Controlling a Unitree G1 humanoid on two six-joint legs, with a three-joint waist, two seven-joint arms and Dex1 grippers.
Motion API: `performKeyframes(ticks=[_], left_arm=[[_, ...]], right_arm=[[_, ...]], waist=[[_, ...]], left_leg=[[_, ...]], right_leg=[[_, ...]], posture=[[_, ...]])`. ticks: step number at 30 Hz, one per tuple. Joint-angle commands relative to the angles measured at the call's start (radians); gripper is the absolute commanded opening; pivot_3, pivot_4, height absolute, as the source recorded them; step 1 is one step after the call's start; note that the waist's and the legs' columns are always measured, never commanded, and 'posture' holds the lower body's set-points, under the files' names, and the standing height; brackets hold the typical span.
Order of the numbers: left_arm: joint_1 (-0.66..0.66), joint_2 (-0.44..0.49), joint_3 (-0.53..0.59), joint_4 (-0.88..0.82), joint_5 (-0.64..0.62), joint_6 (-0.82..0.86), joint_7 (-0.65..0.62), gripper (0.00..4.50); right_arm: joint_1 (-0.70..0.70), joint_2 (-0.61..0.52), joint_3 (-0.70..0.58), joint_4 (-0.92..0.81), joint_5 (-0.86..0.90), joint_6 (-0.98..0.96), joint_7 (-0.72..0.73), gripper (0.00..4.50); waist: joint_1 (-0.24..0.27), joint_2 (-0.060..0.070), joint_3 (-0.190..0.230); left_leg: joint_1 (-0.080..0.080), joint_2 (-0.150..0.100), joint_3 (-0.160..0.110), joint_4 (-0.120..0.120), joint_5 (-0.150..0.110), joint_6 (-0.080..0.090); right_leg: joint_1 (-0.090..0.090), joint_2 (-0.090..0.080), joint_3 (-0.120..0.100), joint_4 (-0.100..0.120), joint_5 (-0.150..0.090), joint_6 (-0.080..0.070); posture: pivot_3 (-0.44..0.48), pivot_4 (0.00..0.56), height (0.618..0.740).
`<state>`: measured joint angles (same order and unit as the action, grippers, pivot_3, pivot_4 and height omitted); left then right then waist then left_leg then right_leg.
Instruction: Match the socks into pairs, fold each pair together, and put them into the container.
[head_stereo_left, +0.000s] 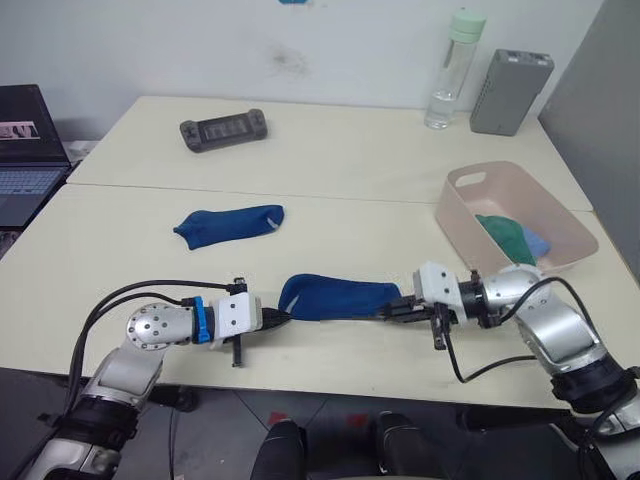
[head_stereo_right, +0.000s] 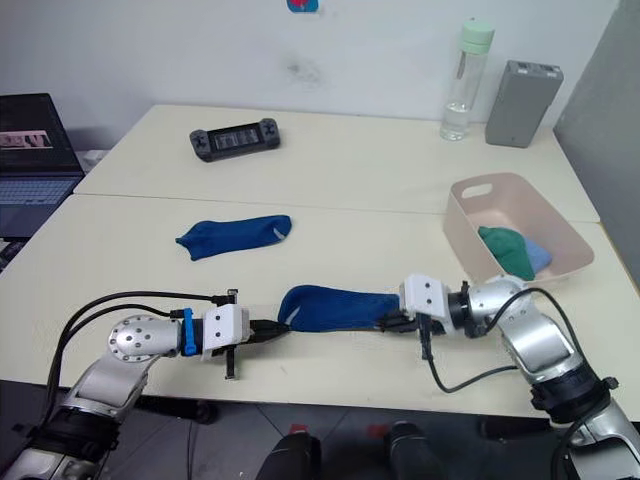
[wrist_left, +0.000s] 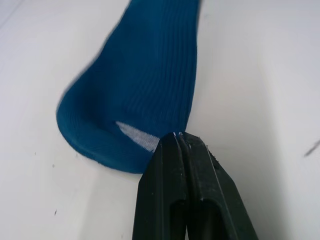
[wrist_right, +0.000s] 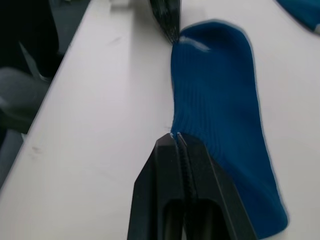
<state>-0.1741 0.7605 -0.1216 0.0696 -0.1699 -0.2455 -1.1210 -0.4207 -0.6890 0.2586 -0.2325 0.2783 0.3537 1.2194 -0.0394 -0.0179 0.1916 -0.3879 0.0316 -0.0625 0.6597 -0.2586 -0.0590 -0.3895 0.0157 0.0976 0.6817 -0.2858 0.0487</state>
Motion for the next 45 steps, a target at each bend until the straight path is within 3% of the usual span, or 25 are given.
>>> performKeyframes(ticks=[1, 6, 8, 11, 14, 16, 19, 21, 24, 30, 35, 40, 45], left_arm=[[0.05, 0.057, 0.069, -0.179, -0.132, 0.112, -0.04, 0.04], [0.209, 0.172, 0.16, -0.461, -0.353, 0.419, -0.053, 0.04], [0.287, 0.257, 0.24, -0.565, -0.486, 0.584, -0.067, 0.04], [0.371, 0.361, 0.356, -0.653, -0.652, 0.769, -0.104, 0.04], [0.368, 0.387, 0.39, -0.654, -0.694, 0.832, -0.106, 0.04], [0.342, 0.378, 0.376, -0.637, -0.658, 0.816, -0.101, 0.04], [0.274, 0.313, 0.298, -0.546, -0.465, 0.638, -0.08, 0.04], [0.273, 0.296, 0.282, -0.517, -0.408, 0.575, -0.105, 0.04], [0.271, 0.248, 0.259, -0.46, -0.338, 0.457, -0.125, 0.61], [0.219, 0.132, 0.157, -0.372, -0.187, 0.234, -0.116, 2.56], [0.096, 0.043, 0.059, -0.243, -0.058, 0.074, -0.091, 2.56], [0.029, 0.029, -0.015, -0.133, 0.034, -0.093, -0.124, 2.56], [0.014, 0.04, -0.014, -0.128, -0.025, -0.068, -0.154, 2.56]], right_arm=[[-0.013, -0.054, -0.044, -0.134, 0.102, 0.11, 0.037, 0.0], [0.003, -0.094, -0.073, -0.232, 0.212, 0.266, 0.015, 0.0], [0.002, -0.102, -0.101, -0.278, 0.3, 0.365, -0.001, 0.0], [0.005, -0.123, -0.126, -0.34, 0.422, 0.49, -0.009, 0.0], [0.023, -0.127, -0.114, -0.353, 0.456, 0.528, -0.027, 0.0], [0.031, -0.126, -0.104, -0.342, 0.441, 0.513, -0.038, 0.0], [0.035, -0.135, -0.092, -0.305, 0.397, 0.474, -0.041, 0.0], [0.037, -0.14, -0.088, -0.3, 0.387, 0.461, -0.039, 0.0], [0.038, -0.142, -0.091, -0.309, 0.393, 0.462, -0.045, 0.0], [0.026, -0.142, -0.093, -0.306, 0.402, 0.472, -0.048, 0.0], [0.007, -0.142, -0.093, -0.291, 0.407, 0.483, -0.045, 0.0], [-0.004, -0.139, -0.091, -0.278, 0.404, 0.486, -0.05, 0.0], [-0.002, -0.147, -0.096, -0.274, 0.402, 0.486, -0.05, 0.0]], waist=[[0.0, 0.0, 0.0], [-0.004, -0.001, 0.001], [-0.004, -0.001, 0.001], [-0.008, 0.0, 0.002], [-0.007, 0.0, 0.002], [-0.008, 0.0, 0.002], [-0.008, 0.001, 0.003], [-0.008, 0.001, 0.003], [-0.012, 0.001, 0.003], [-0.01, 0.0, 0.002], [-0.006, 0.0, 0.002], [-0.008, 0.0, 0.002], [-0.01, 0.0, 0.002]], left_leg=[[-0.002, 0.0, -0.001, 0.0, 0.0, 0.0], [-0.004, 0.0, -0.003, 0.0, -0.001, 0.001], [-0.006, 0.0, -0.003, 0.0, -0.001, 0.001], [-0.007, 0.001, -0.004, 0.0, -0.001, 0.001], [-0.007, 0.0, -0.003, 0.0, -0.001, 0.001], [-0.007, 0.0, -0.003, 0.0, -0.001, 0.001], [-0.007, 0.0, -0.001, 0.0, -0.001, 0.001], [-0.008, 0.0, 0.0, 0.0, -0.001, 0.001], [-0.014, 0.0, 0.002, 0.0, -0.001, 0.001], [-0.014, 0.0, 0.003, 0.0, -0.001, 0.001], [-0.014, 0.0, 0.003, 0.001, -0.001, 0.001], [-0.013, 0.0, 0.004, 0.0, -0.001, 0.001], [-0.014, 0.0, 0.003, 0.0, -0.001, 0.001]], right_leg=[[-0.001, 0.0, -0.001, 0.0, 0.0, 0.0], [-0.002, 0.0, -0.001, -0.001, -0.001, 0.0], [-0.003, 0.0, -0.002, -0.001, -0.002, 0.0], [-0.005, 0.0, -0.002, -0.001, -0.002, 0.001], [-0.005, 0.0, -0.002, -0.001, -0.003, 0.001], [-0.006, 0.0, -0.002, -0.001, -0.003, 0.001], [-0.006, 0.0, -0.001, -0.002, -0.003, 0.001], [-0.008, 0.0, -0.001, -0.001, -0.003, 0.001], [-0.015, 0.0, 0.0, 0.0, -0.001, -0.001], [-0.015, 0.0, 0.001, -0.001, -0.001, -0.002], [-0.015, 0.0, 0.001, -0.001, 0.0, 0.0], [-0.015, 0.0, 0.001, -0.001, 0.001, -0.001], [-0.015, 0.0, 0.001, -0.001, 0.001, -0.002]], posture=[[0.0, 0.15, 0.74], [0.0, 0.15, 0.74], [0.0, 0.15, 0.74], [0.0, 0.15, 0.74], [0.0, 0.15, 0.74], [0.0, 0.15, 0.74], [0.0, 0.15, 0.74], [0.0, 0.15, 0.74], [0.0, 0.15, 0.74], [0.0, 0.15, 0.74], [0.0, 0.15, 0.74], [0.0, 0.15, 0.74], [0.0, 0.15, 0.74]])
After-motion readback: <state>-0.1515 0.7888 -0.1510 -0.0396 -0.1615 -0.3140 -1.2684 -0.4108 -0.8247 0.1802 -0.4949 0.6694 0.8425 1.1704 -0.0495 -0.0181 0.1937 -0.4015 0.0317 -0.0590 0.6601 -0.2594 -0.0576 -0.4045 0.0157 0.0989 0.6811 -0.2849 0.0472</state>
